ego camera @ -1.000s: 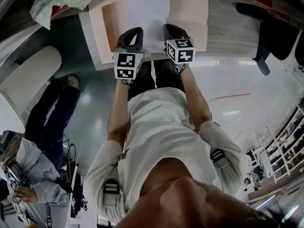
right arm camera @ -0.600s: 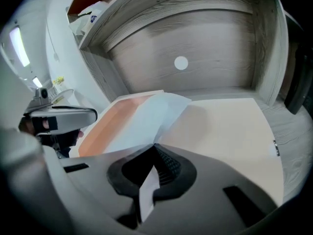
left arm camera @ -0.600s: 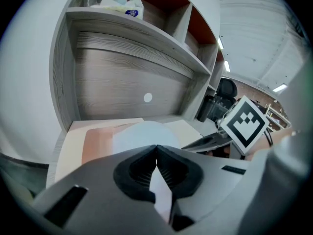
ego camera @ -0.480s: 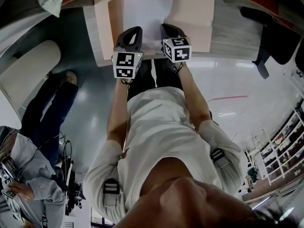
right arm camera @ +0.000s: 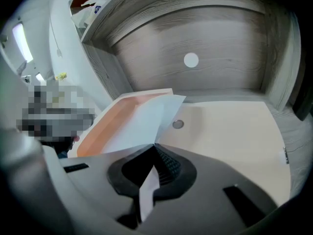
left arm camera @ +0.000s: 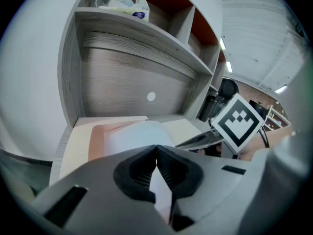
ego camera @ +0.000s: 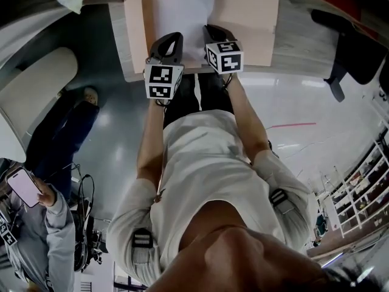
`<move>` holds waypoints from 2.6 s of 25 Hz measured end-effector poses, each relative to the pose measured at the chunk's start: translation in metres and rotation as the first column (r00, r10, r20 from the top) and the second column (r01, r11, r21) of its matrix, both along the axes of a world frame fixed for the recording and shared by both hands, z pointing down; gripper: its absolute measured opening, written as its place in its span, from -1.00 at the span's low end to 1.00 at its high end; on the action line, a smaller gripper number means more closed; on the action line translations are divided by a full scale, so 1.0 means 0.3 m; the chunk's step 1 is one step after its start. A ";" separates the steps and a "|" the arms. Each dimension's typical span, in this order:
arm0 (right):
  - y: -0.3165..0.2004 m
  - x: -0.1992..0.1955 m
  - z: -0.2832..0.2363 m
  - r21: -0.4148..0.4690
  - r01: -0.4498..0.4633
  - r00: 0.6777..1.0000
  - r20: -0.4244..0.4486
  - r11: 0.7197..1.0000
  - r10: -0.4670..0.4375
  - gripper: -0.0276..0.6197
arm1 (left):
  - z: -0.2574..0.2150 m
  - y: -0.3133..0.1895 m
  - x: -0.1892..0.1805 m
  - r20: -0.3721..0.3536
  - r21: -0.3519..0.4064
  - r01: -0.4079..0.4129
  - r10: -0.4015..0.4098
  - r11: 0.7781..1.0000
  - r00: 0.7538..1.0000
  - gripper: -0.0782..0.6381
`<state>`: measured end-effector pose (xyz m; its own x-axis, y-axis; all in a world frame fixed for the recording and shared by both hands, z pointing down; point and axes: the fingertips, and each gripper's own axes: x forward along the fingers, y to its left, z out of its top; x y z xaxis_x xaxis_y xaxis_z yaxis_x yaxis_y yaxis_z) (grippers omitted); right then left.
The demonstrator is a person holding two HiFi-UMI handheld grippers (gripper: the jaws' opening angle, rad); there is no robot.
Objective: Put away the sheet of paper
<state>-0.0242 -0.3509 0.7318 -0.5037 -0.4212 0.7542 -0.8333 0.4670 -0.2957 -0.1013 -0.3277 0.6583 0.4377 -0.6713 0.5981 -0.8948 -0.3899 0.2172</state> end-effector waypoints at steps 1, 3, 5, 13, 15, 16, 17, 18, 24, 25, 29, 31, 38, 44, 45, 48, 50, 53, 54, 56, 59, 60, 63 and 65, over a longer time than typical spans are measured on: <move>-0.002 -0.009 0.001 0.000 0.004 1.000 0.001 1.000 -0.004 -0.85 | 0.001 0.001 -0.004 -0.001 -0.001 0.005 -0.005 1.000 1.000 -0.72; -0.002 -0.028 0.002 -0.002 0.011 1.000 0.003 1.000 -0.011 -0.85 | 0.003 0.005 -0.012 -0.001 -0.002 0.012 -0.012 1.000 1.000 -0.72; 0.001 -0.046 0.006 -0.004 0.019 1.000 0.005 1.000 -0.019 -0.85 | 0.005 0.010 -0.020 -0.001 -0.003 0.016 -0.016 1.000 1.000 -0.72; 0.007 -0.111 0.022 -0.011 0.053 0.999 0.004 0.999 -0.053 -0.85 | 0.017 0.012 -0.060 -0.005 -0.005 0.048 -0.048 0.999 0.999 -0.72; 0.009 -0.123 0.027 -0.007 0.064 0.998 -0.003 0.998 -0.064 -0.85 | 0.023 0.016 -0.071 -0.005 -0.007 0.054 -0.054 0.999 0.999 -0.72; 0.010 -0.129 0.029 -0.004 0.071 0.997 -0.009 0.998 -0.071 -0.85 | 0.026 0.018 -0.075 -0.005 -0.009 0.056 -0.056 0.998 0.998 -0.72; 0.010 -0.134 0.031 -0.001 0.077 0.997 -0.015 0.997 -0.077 -0.85 | 0.029 0.019 -0.079 -0.004 -0.010 0.058 -0.058 0.998 0.998 -0.72; 0.010 -0.140 0.033 0.001 0.084 0.996 -0.020 0.997 -0.084 -0.85 | 0.031 0.021 -0.083 -0.003 -0.011 0.059 -0.059 0.998 0.998 -0.72; 0.015 -0.168 0.054 0.003 0.117 0.992 -0.055 0.993 -0.117 -0.85 | 0.029 0.031 -0.095 -0.006 -0.011 0.059 -0.059 0.998 0.998 -0.72; 0.013 -0.171 0.056 0.005 0.120 0.991 -0.062 0.993 -0.119 -0.85 | 0.028 0.031 -0.098 -0.006 -0.010 0.059 -0.059 0.998 0.998 -0.72; 0.011 -0.173 0.059 0.013 0.127 0.989 -0.083 0.992 -0.126 -0.84 | 0.022 0.034 -0.110 -0.005 -0.010 0.061 -0.061 0.998 0.998 -0.72; 0.015 -0.168 0.060 0.013 0.131 0.988 -0.090 0.991 -0.129 -0.83 | 0.020 0.037 -0.109 -0.006 -0.008 0.059 -0.059 0.998 0.998 -0.72; 0.028 -0.150 0.054 0.024 0.126 0.987 -0.101 0.992 -0.123 -0.65 | 0.017 0.045 -0.105 -0.008 -0.003 0.049 -0.049 0.999 0.999 -0.72; 0.037 -0.147 0.040 0.041 0.126 0.986 -0.110 0.991 -0.121 -0.45 | 0.011 0.048 -0.099 -0.009 0.004 0.039 -0.039 0.999 0.999 -0.72; 0.038 -0.146 0.036 0.045 0.127 0.986 -0.113 0.991 -0.121 -0.45 | 0.007 0.048 -0.099 -0.009 0.006 0.037 -0.037 0.999 0.999 -0.72; 0.035 -0.141 0.017 0.058 0.126 0.986 -0.119 0.990 -0.118 -0.44 | -0.002 0.043 -0.099 -0.010 0.016 0.030 -0.030 0.999 1.000 -0.72; 0.032 -0.137 -0.004 0.071 0.121 0.987 -0.116 0.990 -0.112 -0.44 | -0.012 0.038 -0.097 -0.009 0.022 0.024 -0.024 0.999 1.000 -0.72; 0.051 -0.130 -0.042 0.083 0.121 0.988 -0.109 0.989 -0.111 -0.44 | -0.036 0.045 -0.097 -0.008 0.030 0.019 -0.019 0.999 1.000 -0.72; 0.057 -0.127 -0.055 0.087 0.121 0.988 -0.107 0.989 -0.111 -0.45 | -0.044 0.046 -0.096 -0.007 0.034 0.016 -0.016 0.999 1.000 -0.72; 0.062 -0.122 -0.081 0.100 0.118 0.989 -0.102 0.988 -0.108 -0.45 | -0.060 0.046 -0.093 -0.005 0.043 0.009 -0.009 0.999 1.000 -0.72; 0.065 -0.113 -0.136 0.130 0.113 0.990 -0.098 0.985 -0.101 -0.49 | -0.088 0.043 -0.089 -0.004 0.060 0.000 0.000 0.998 1.000 -0.72; 0.067 -0.112 -0.161 0.143 0.113 0.991 -0.093 0.983 -0.100 -0.51 | -0.100 0.042 -0.088 -0.004 0.068 -0.003 0.003 0.998 1.000 -0.72; 0.079 -0.113 -0.245 0.187 0.114 0.992 -0.073 0.976 -0.102 -0.56 | -0.141 0.049 -0.088 -0.005 0.089 -0.011 0.011 0.996 1.000 -0.72; 0.081 -0.110 -0.297 0.223 0.117 0.992 -0.069 0.968 -0.105 -0.61 | -0.169 0.050 -0.088 -0.005 0.103 -0.016 0.016 0.995 1.000 -0.72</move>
